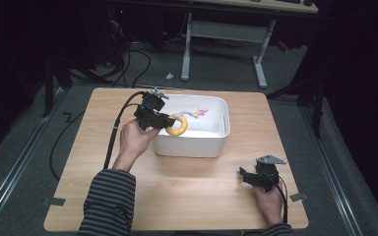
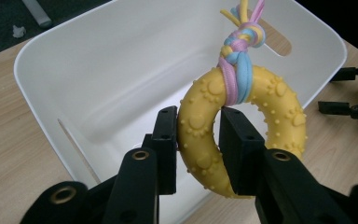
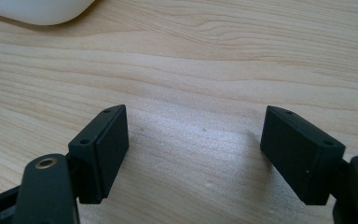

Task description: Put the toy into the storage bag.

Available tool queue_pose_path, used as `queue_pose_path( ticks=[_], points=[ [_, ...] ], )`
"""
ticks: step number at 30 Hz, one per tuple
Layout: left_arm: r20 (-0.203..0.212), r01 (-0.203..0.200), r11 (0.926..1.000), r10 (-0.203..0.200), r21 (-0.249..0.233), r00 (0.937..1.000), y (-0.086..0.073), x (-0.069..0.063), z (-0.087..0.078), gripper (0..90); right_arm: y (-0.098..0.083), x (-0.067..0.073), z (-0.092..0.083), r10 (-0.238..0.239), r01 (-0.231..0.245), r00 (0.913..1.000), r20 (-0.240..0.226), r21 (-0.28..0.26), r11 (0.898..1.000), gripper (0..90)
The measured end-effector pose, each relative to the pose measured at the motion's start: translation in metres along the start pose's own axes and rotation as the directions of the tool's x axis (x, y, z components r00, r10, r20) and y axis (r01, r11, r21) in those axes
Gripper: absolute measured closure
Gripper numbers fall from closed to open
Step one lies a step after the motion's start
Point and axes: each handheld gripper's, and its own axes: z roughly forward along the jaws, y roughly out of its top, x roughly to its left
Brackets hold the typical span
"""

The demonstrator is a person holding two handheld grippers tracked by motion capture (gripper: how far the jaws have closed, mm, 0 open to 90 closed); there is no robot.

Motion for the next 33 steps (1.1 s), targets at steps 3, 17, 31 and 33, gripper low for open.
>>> queue_pose_path(
  ticks=[3,17,31,33],
  points=[
    [-0.005,0.009,1.0000,-0.009,0.005,1.0000,0.001,0.002,0.005,68.4,0.000,0.000,0.000,-0.002,0.002,1.0000,0.000,-0.001,1.000,23.4],
    [-0.035,0.032,0.9990,-0.031,0.032,0.9989,0.002,0.007,0.025,68.4,0.000,0.000,0.000,-0.002,0.002,1.0000,-0.001,-0.001,1.000,23.4],
    [-0.050,0.018,0.9971,-0.014,0.074,0.9987,0.002,0.003,0.037,68.2,0.000,0.000,0.000,-0.006,0.006,1.0000,-0.002,0.000,1.000,23.4],
    [-0.052,0.014,0.9967,-0.010,0.080,0.9986,0.001,0.003,0.038,68.2,0.000,0.000,0.000,-0.006,0.006,1.0000,-0.002,0.000,1.000,23.4]
  ],
)
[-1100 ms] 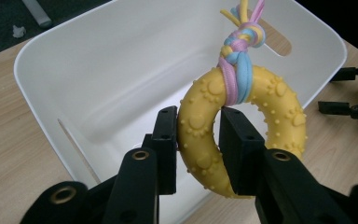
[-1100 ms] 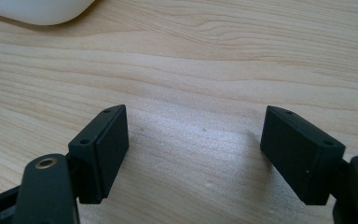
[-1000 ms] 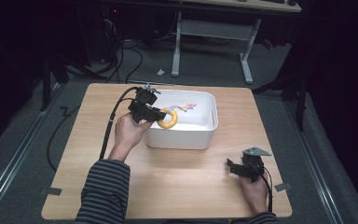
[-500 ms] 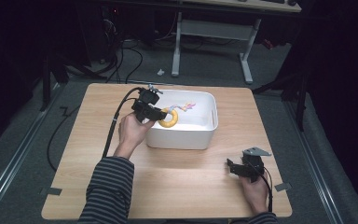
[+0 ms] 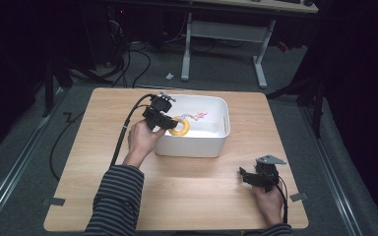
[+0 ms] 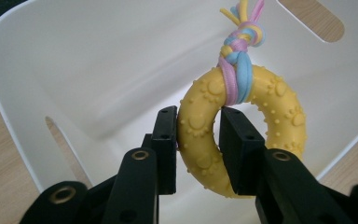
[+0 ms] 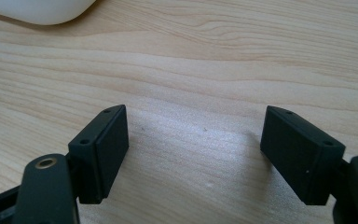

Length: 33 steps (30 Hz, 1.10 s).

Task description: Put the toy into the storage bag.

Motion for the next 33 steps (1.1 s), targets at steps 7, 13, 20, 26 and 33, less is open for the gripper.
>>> queue_pose_path(
  ticks=[7,13,20,26,33],
  points=[
    [-0.001,-0.007,0.9998,0.007,0.017,1.0000,0.000,-0.002,0.004,68.1,0.000,0.000,0.000,-0.001,0.001,1.0000,-0.001,0.000,1.000,23.4],
    [0.001,-0.020,0.9991,0.020,0.037,0.9998,0.000,-0.005,0.008,67.9,0.000,0.000,0.000,-0.001,0.001,1.0000,-0.001,0.000,1.000,23.4],
    [0.021,0.004,0.9997,-0.004,0.023,0.9998,-0.002,-0.003,0.008,62.6,0.000,0.000,0.000,-0.001,0.001,1.0000,-0.002,0.000,1.000,23.4],
    [0.038,0.021,0.9994,-0.020,-0.028,0.9991,-0.006,-0.002,0.000,51.0,0.000,0.000,0.000,-0.002,0.002,1.0000,-0.002,0.001,1.000,23.3],
    [0.055,0.033,0.9894,-0.025,-0.141,0.9981,-0.019,0.001,-0.033,41.4,0.000,0.000,0.000,-0.002,0.002,1.0000,-0.003,-0.002,1.000,23.4]
  ],
)
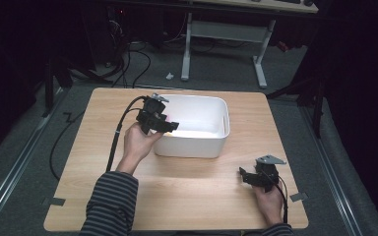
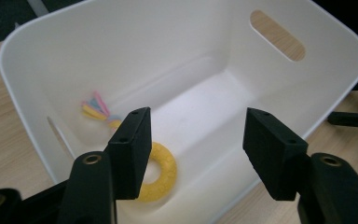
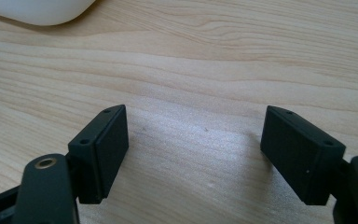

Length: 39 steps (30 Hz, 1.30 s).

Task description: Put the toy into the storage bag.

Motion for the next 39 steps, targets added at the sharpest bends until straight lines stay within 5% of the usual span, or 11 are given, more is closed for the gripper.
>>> queue_pose_path(
  ticks=[3,15,39],
  points=[
    [-0.006,-0.004,0.9976,0.004,-0.070,1.0000,-0.009,0.002,-0.026,40.1,0.000,0.000,0.000,0.000,0.000,1.0000,0.001,0.000,1.000,23.4],
    [-0.032,0.026,0.9866,-0.032,-0.161,0.9990,-0.046,0.013,-0.075,38.6,0.000,0.000,0.000,0.003,-0.003,1.0000,0.004,0.000,1.000,23.4],
    [-0.092,0.048,0.9760,-0.069,-0.213,0.9934,-0.092,0.024,-0.104,34.4,0.000,0.000,0.000,0.003,-0.003,1.0000,0.004,0.001,1.000,23.5]
  ],
)
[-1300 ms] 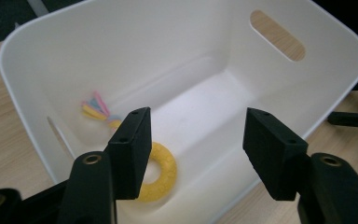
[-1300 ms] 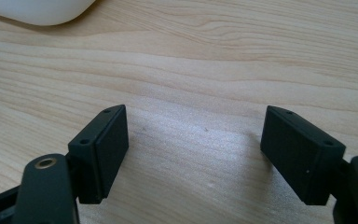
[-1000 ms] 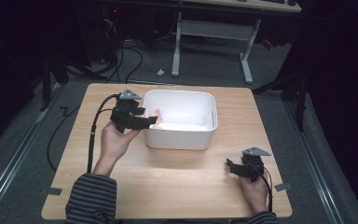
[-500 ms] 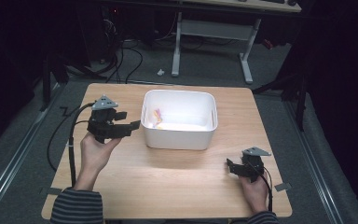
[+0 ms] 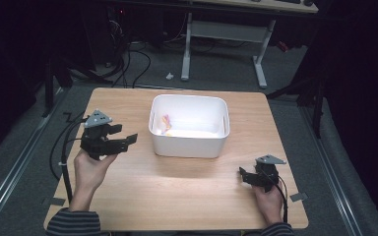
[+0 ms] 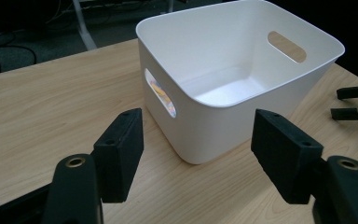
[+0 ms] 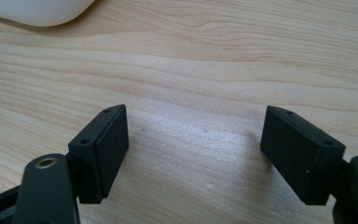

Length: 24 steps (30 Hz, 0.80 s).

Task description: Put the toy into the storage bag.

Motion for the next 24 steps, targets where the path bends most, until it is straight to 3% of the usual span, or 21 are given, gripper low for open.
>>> queue_pose_path(
  ticks=[12,24],
  points=[
    [0.010,0.075,0.9969,-0.075,-0.024,0.9971,-0.030,0.012,-0.002,33.0,0.000,0.000,0.000,0.002,-0.002,1.0000,0.000,0.001,1.000,23.5],
    [0.014,0.119,0.9927,-0.119,-0.019,0.9928,-0.051,0.017,0.003,31.9,0.000,0.000,0.000,0.001,-0.001,1.0000,0.001,0.001,1.000,23.5]
  ],
)
